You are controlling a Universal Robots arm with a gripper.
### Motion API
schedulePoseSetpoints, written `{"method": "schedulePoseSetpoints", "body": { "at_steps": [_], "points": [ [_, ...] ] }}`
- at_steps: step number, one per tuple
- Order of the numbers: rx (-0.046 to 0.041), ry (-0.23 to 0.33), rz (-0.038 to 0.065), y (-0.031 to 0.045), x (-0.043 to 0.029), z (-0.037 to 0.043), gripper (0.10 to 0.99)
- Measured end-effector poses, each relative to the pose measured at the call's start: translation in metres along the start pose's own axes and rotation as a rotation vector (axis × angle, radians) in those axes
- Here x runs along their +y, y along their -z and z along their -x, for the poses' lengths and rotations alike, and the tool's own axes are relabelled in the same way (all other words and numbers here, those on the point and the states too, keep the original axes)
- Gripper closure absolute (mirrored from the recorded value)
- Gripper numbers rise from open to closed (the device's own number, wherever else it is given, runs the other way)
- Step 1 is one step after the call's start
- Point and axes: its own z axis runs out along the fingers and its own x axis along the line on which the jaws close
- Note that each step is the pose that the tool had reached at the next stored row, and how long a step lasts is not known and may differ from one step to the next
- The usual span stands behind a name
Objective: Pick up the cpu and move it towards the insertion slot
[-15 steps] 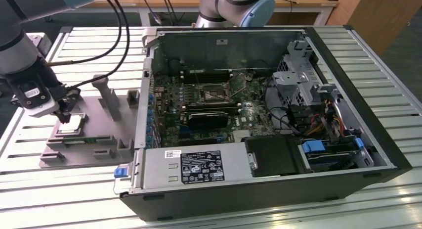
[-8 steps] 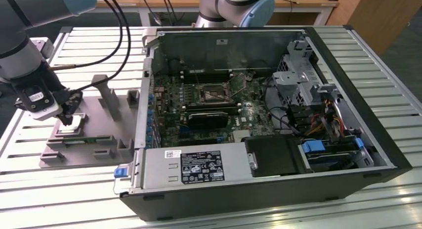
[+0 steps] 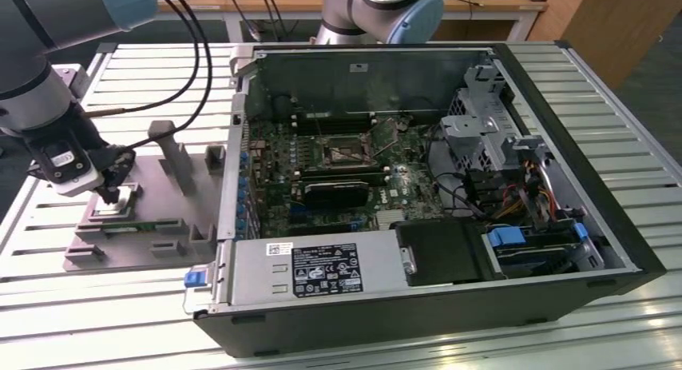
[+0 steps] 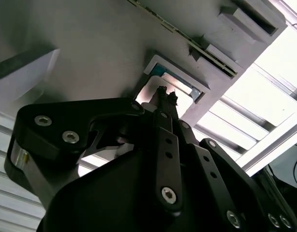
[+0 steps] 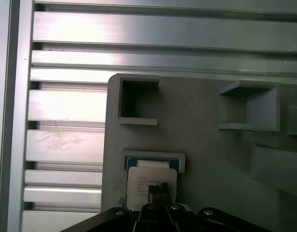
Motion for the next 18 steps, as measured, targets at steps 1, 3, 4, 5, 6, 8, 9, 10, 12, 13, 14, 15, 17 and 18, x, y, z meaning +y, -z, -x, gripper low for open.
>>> {"method": "schedulePoseSetpoints", "body": {
  "at_steps": [1, 3, 4, 5, 6, 8, 9, 10, 12, 13, 14, 15, 17, 18],
  "points": [
    [0.0000, 0.000, 0.000, -0.0005, 0.0001, -0.0003, 0.984],
    [-0.0001, 0.000, 0.000, -0.0007, 0.0001, -0.0005, 0.984],
    [-0.0001, 0.000, 0.000, -0.0007, 0.0001, -0.0005, 0.984],
    [-0.0001, 0.000, 0.000, -0.0006, 0.0001, -0.0006, 0.984],
    [-0.0001, 0.000, 0.000, -0.0007, 0.0001, -0.0006, 0.984],
    [-0.0001, 0.000, 0.000, -0.0007, 0.0001, -0.0006, 0.984],
    [-0.0001, 0.000, 0.000, -0.0007, 0.0001, -0.0006, 0.984],
    [-0.0001, 0.000, 0.000, -0.0007, 0.0001, -0.0006, 0.984],
    [-0.0001, 0.000, 0.000, -0.0007, 0.0001, -0.0007, 0.922],
    [-0.0002, 0.000, 0.000, -0.0007, 0.0001, -0.0007, 0.855],
    [-0.0001, 0.000, 0.000, -0.0007, 0.0001, -0.0007, 0.855],
    [-0.0001, 0.000, 0.000, -0.0007, 0.0001, -0.0007, 0.796],
    [-0.0001, 0.000, 0.000, -0.0007, 0.0001, -0.0007, 0.737],
    [-0.0001, 0.000, 0.000, -0.0007, 0.0001, -0.0007, 0.678]
  ]
}}
